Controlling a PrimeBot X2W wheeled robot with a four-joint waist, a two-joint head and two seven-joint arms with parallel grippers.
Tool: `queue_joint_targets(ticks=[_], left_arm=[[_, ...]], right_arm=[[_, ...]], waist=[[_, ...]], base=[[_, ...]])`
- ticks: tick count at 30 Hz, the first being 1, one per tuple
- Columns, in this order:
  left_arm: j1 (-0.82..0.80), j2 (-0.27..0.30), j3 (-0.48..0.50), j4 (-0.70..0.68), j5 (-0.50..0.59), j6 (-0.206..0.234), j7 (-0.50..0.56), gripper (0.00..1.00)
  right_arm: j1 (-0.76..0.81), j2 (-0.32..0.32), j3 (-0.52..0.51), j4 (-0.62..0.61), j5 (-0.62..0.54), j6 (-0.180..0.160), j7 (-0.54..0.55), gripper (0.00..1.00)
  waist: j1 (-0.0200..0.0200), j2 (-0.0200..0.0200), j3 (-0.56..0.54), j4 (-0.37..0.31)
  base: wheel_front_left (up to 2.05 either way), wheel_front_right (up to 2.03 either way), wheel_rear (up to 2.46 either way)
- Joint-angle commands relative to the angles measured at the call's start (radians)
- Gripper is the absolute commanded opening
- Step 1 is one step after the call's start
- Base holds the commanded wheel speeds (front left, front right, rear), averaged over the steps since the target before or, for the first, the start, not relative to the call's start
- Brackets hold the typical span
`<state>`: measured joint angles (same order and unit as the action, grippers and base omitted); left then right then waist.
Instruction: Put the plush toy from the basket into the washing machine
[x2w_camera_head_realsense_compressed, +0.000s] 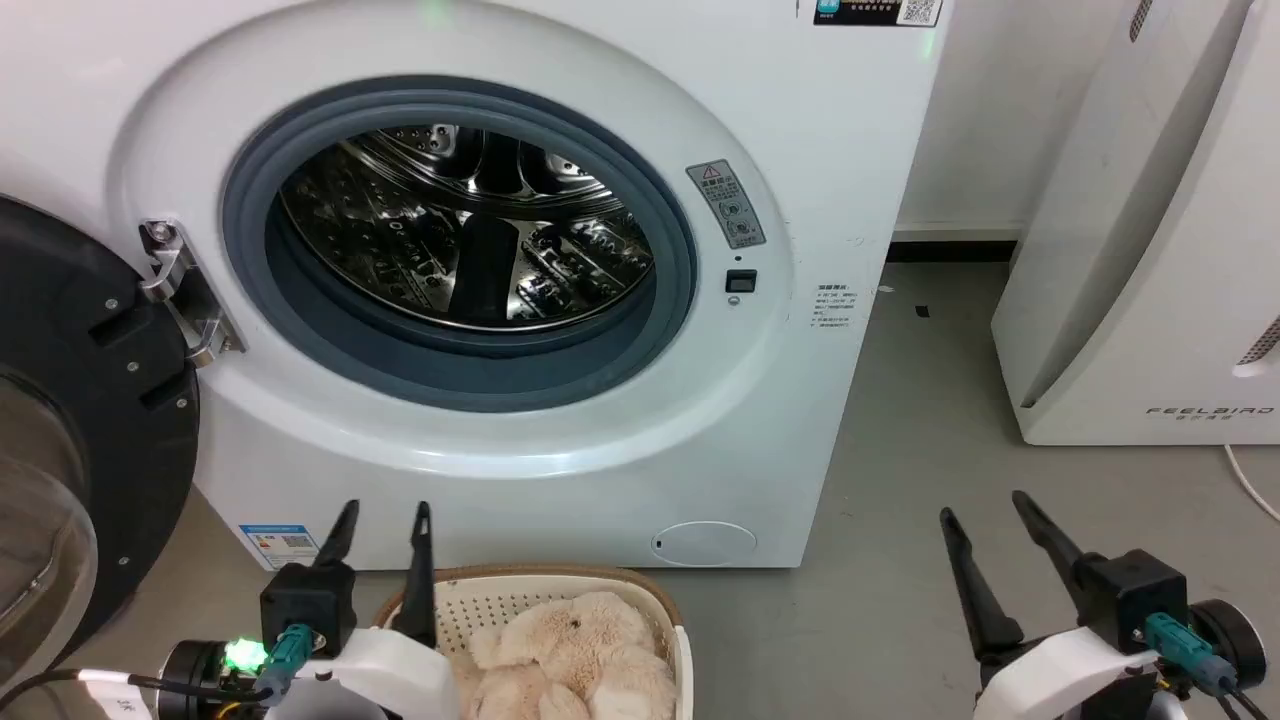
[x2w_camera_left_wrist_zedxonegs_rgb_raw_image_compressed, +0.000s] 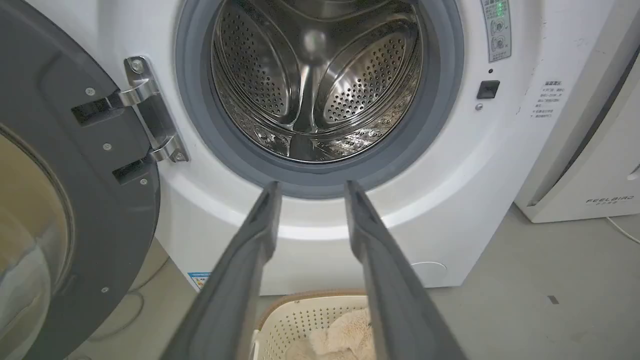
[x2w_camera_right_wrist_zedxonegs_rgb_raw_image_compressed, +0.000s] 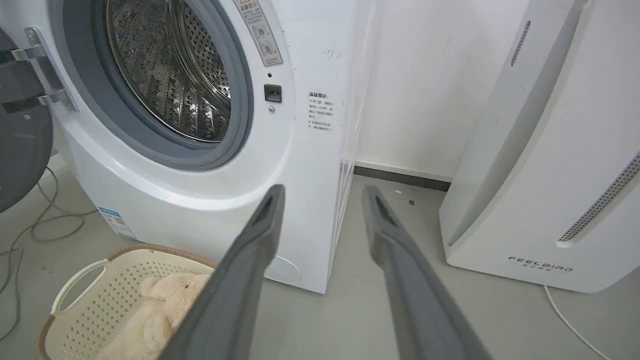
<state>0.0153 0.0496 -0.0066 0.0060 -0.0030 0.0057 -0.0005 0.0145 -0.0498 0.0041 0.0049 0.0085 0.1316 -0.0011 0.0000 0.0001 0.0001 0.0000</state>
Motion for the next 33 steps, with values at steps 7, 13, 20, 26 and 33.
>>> queue_joint_targets(ticks=[7,13,20,26,33], left_arm=[[0.002,0.000,-0.008,0.008,-0.012,0.004,-0.017,1.00],[0.000,0.000,-0.018,0.030,-0.023,0.004,-0.030,1.00],[-0.014,0.000,-0.027,0.062,-0.037,0.002,-0.044,1.00],[-0.036,0.000,-0.038,0.106,-0.044,-0.002,-0.057,1.00],[-0.083,0.002,-0.053,0.193,-0.057,-0.012,-0.064,1.00]], right_arm=[[0.000,0.000,-0.004,0.000,0.010,0.000,-0.017,1.00],[-0.002,0.000,-0.015,-0.003,0.002,0.000,-0.030,1.00],[-0.008,0.000,-0.018,-0.010,-0.012,0.000,-0.044,1.00],[-0.016,0.000,-0.021,-0.012,-0.014,0.000,-0.057,1.00],[-0.031,0.000,-0.021,-0.017,-0.011,0.000,-0.071,1.00]], waist=[[0.0000,-0.0001,0.003,-0.002],[0.0000,-0.0001,0.013,-0.006],[0.0000,-0.0001,0.035,-0.013],[0.0000,-0.0001,0.064,-0.020],[0.0000,-0.0001,0.108,-0.027]], base=[[0.00,0.00,0.00],[0.00,0.00,0.00],[0.00,0.00,0.00],[0.00,0.00,0.00],[0.00,0.00,0.00]])
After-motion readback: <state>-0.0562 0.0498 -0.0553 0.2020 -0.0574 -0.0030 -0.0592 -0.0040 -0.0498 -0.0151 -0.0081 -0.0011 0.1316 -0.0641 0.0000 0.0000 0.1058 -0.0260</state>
